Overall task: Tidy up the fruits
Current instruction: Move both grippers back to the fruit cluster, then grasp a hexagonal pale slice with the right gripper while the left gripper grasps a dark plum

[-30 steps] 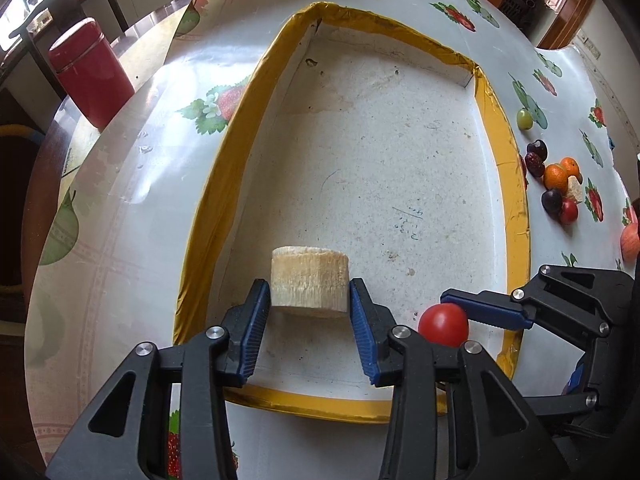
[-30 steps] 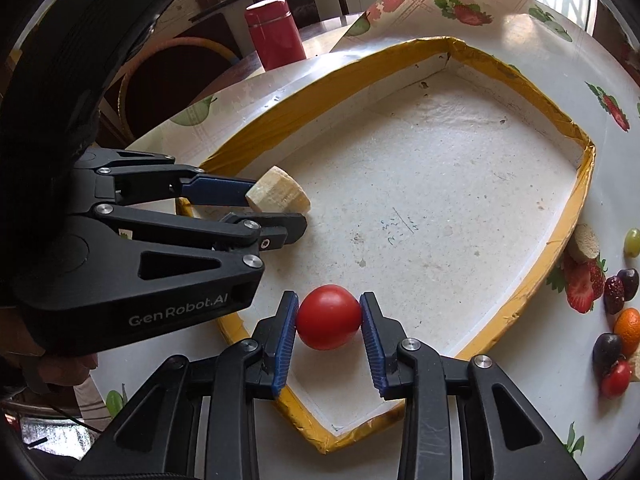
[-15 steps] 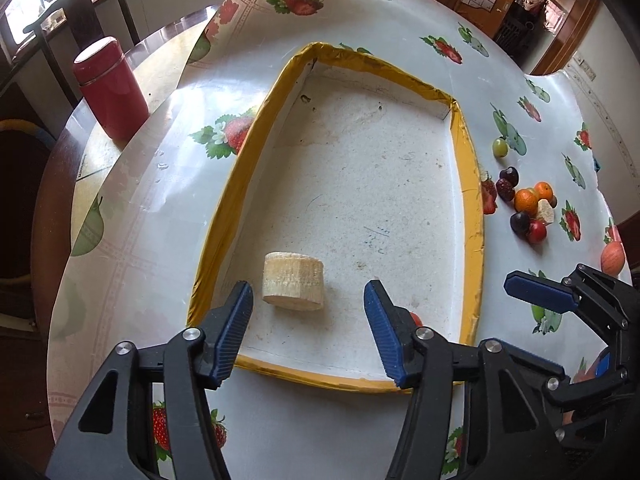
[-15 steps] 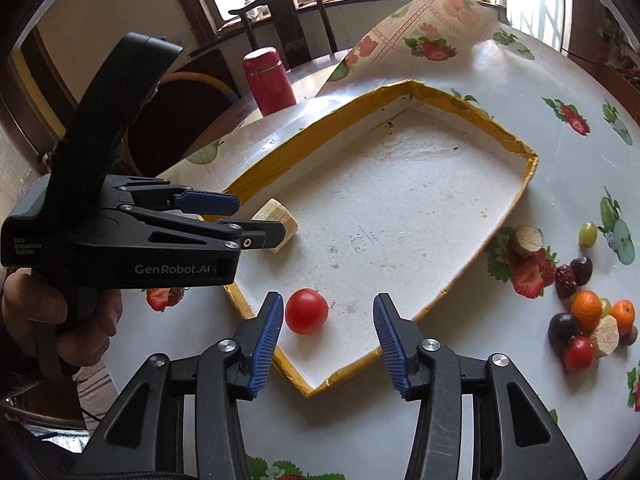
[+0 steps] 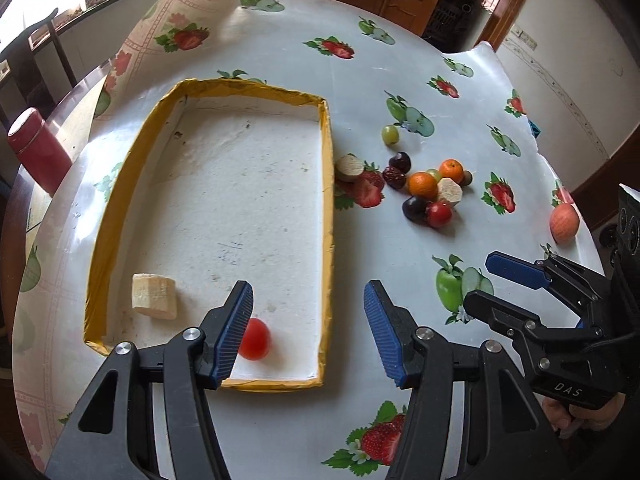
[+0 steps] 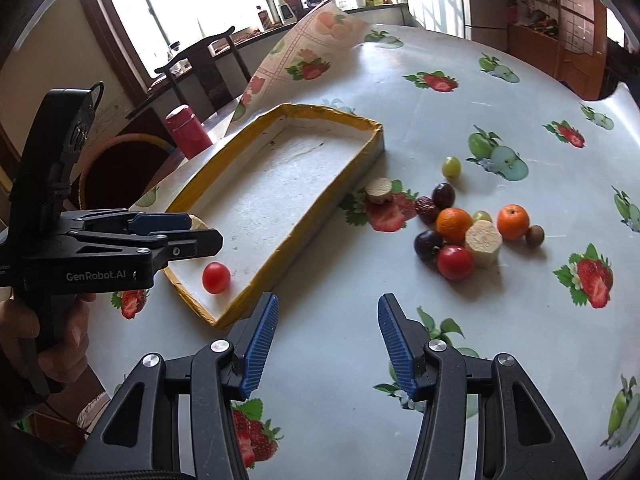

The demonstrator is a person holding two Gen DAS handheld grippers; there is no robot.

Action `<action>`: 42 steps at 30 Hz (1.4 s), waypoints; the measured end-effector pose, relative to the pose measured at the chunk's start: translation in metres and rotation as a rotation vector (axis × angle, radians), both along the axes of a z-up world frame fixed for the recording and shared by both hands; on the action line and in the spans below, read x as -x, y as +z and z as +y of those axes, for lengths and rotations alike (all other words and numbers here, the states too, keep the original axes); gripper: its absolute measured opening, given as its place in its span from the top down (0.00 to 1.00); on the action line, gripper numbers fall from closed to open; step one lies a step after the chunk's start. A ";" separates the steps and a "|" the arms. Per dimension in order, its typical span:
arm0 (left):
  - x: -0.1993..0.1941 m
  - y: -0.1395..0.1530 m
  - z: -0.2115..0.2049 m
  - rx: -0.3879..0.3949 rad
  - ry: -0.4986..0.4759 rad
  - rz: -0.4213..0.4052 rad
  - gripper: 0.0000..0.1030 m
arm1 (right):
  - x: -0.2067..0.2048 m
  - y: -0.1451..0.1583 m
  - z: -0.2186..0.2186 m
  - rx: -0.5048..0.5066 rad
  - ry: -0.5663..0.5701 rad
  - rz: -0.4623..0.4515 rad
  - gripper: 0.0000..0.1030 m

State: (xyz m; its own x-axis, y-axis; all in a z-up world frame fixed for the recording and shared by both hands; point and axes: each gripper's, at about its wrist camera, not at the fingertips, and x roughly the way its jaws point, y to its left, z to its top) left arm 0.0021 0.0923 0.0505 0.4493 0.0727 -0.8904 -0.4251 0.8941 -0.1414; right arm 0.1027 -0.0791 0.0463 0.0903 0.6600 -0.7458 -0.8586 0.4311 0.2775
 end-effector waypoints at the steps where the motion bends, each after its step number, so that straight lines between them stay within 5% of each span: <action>1: -0.002 0.001 -0.005 0.001 -0.010 -0.003 0.45 | -0.004 0.000 -0.006 -0.001 -0.017 0.003 0.48; 18: -0.041 -0.011 -0.048 0.052 -0.124 0.003 0.45 | -0.067 -0.015 -0.059 0.019 -0.255 0.050 0.47; 37: -0.099 -0.050 -0.062 0.107 -0.170 0.029 0.45 | -0.125 -0.056 0.008 0.046 -0.315 0.107 0.48; 40: -0.112 -0.056 -0.060 0.103 -0.169 0.040 0.45 | -0.131 -0.065 0.013 0.056 -0.306 0.122 0.61; 42: -0.119 -0.058 -0.059 0.092 -0.170 0.042 0.45 | -0.132 -0.061 0.008 0.033 -0.313 0.119 0.62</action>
State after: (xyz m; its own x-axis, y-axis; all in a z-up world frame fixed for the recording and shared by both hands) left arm 0.1216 0.0335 -0.0080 0.4106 -0.0835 -0.9080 -0.2766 0.9375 -0.2113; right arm 0.2342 -0.0714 -0.0150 0.1956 0.5893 -0.7839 -0.6458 0.6789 0.3492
